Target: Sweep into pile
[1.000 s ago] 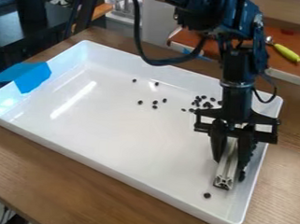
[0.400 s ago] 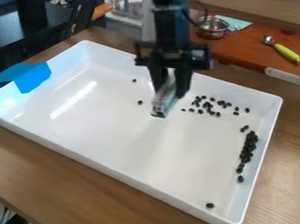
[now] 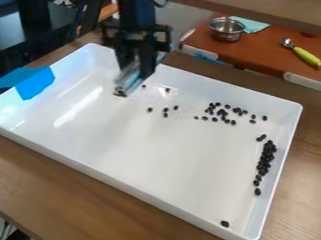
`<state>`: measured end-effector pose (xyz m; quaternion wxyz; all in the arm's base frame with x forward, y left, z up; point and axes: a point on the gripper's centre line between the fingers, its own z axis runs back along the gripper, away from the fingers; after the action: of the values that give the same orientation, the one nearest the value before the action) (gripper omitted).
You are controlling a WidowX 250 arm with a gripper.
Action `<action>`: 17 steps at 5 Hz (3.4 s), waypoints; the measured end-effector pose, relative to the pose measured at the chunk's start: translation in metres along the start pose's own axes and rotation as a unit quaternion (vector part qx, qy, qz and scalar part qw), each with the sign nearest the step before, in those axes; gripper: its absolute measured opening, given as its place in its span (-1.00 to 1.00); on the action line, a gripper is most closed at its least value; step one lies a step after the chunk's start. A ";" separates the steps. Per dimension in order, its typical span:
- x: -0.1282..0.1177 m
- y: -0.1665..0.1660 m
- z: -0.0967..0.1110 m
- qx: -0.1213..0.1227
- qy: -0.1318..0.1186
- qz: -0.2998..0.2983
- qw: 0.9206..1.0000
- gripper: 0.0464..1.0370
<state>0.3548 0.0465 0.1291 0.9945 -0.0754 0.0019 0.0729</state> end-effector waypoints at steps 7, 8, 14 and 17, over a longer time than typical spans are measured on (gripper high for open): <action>0.037 0.042 -0.058 0.102 0.007 0.019 0.995 -0.33; 0.036 0.027 -0.062 0.103 0.009 0.017 0.994 -0.33; 0.020 -0.060 -0.084 0.066 0.051 0.020 0.996 -0.33; 0.007 -0.122 -0.095 0.028 0.092 -0.001 0.995 -0.33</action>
<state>0.3805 -0.0861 0.0537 0.9919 -0.0541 0.0950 0.0649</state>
